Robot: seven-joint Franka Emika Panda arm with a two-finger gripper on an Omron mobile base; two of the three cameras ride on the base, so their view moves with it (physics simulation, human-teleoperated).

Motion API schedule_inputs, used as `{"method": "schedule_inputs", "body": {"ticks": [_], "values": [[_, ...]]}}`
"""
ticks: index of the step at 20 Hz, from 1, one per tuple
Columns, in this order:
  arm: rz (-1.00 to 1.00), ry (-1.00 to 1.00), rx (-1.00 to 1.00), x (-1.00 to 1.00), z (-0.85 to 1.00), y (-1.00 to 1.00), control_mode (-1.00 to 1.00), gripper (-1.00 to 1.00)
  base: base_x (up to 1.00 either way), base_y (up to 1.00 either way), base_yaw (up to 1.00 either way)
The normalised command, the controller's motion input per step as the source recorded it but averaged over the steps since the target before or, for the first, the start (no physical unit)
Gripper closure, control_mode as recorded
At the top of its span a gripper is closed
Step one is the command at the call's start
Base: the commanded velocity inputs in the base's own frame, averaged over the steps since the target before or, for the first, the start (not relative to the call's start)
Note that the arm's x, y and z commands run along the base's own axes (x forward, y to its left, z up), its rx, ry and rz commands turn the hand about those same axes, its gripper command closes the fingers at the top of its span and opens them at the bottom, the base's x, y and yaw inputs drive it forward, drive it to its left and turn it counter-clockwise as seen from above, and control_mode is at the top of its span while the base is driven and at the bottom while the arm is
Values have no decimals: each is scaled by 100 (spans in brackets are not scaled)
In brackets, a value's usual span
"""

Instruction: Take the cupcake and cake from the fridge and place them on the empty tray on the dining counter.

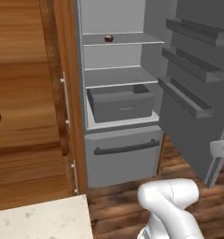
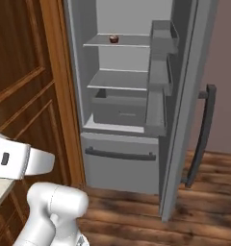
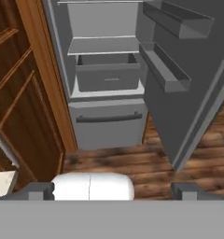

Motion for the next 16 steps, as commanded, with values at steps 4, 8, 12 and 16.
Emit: {"method": "schedule_inputs", "body": {"ticks": [4, 8, 12, 16], "values": [[0, 0, 0, 0, 0, 0, 100, -100, 100, 3, 8], [0, 0, 0, 0, 0, 0, 100, -100, 100, -4, 5], [0, 0, 0, 0, 0, 0, 100, -100, 100, -14, 2], [0, 0, 0, 0, 0, 0, 100, -100, 100, 8, 0]]}}
